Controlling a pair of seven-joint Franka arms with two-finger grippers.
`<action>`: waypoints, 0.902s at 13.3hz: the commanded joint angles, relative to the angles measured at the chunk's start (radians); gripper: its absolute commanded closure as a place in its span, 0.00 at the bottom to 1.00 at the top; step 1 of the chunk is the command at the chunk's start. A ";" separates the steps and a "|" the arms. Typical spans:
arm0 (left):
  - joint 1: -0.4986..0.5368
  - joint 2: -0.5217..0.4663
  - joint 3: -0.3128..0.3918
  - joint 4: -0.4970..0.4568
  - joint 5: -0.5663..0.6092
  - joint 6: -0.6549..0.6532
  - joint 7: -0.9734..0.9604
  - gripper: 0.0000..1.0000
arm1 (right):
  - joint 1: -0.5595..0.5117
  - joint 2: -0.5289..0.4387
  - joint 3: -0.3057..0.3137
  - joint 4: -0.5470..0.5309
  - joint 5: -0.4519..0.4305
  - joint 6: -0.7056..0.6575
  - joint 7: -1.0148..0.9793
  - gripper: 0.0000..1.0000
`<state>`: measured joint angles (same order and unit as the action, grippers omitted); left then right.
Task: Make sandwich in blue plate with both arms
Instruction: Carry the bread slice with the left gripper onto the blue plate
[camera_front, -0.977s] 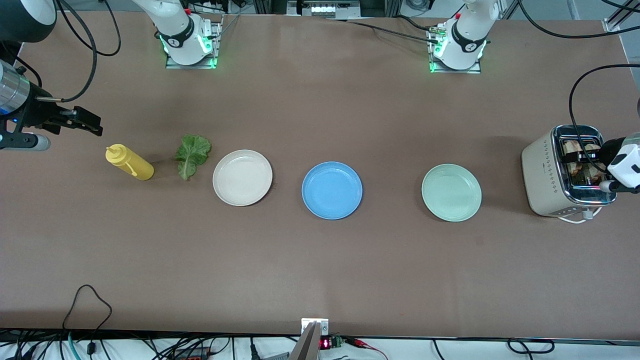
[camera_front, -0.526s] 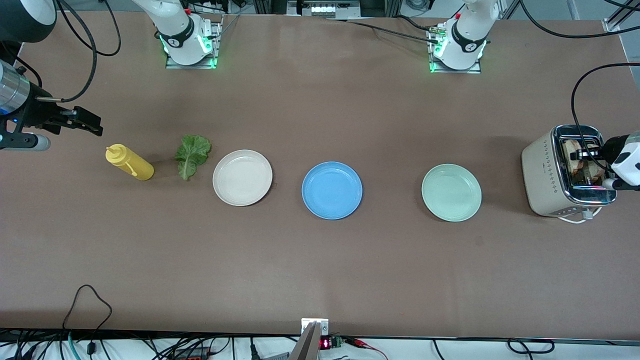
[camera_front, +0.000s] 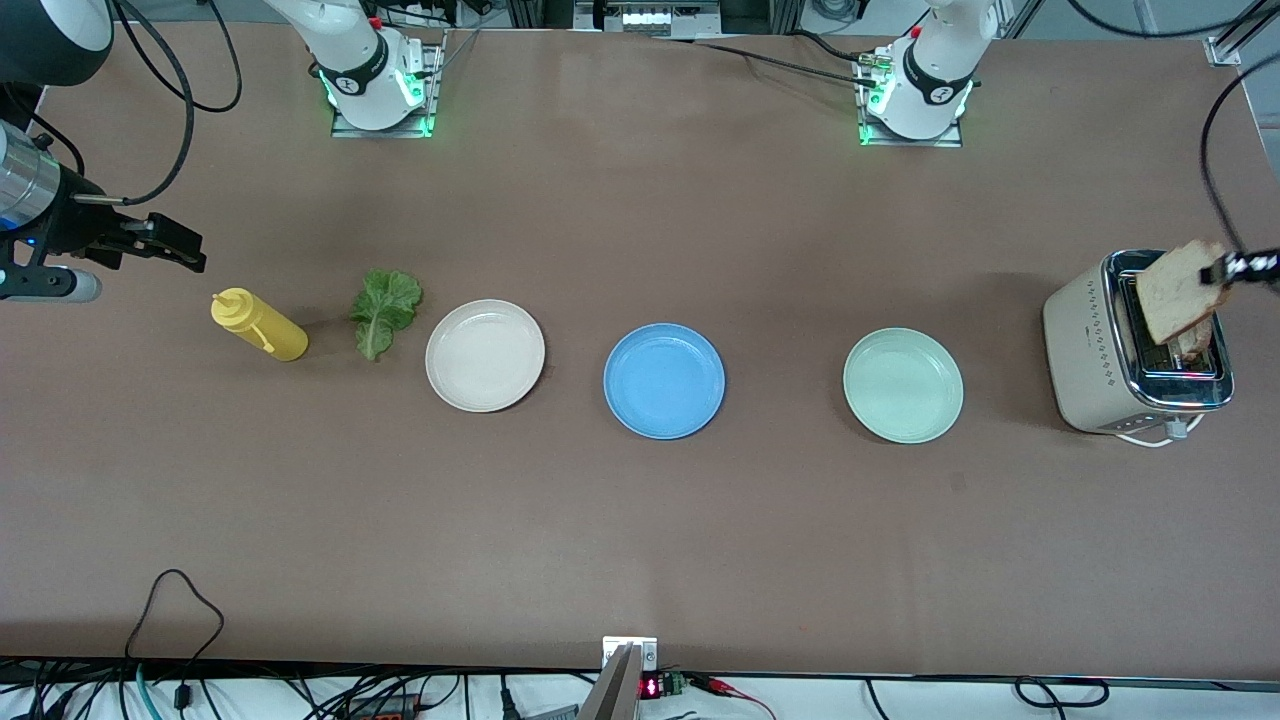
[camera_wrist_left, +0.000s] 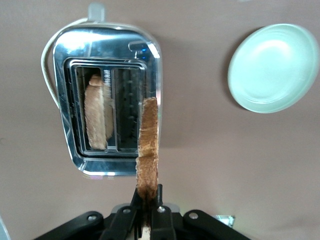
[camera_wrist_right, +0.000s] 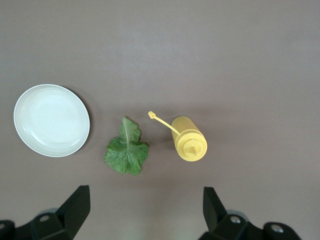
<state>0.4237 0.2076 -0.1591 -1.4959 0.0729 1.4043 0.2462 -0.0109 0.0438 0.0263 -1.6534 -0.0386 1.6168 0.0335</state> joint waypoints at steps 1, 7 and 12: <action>-0.011 0.000 -0.136 0.068 -0.004 -0.088 -0.011 1.00 | -0.012 0.005 0.007 0.017 0.014 -0.012 0.005 0.00; -0.130 0.165 -0.392 0.049 -0.169 0.053 -0.419 1.00 | -0.012 0.007 0.007 0.018 0.014 -0.011 0.005 0.00; -0.348 0.355 -0.393 0.052 -0.298 0.286 -0.611 1.00 | -0.008 0.028 0.007 0.017 0.012 -0.020 0.000 0.00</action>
<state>0.1097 0.4875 -0.5513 -1.4730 -0.1922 1.6244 -0.3390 -0.0118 0.0510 0.0265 -1.6531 -0.0381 1.6146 0.0336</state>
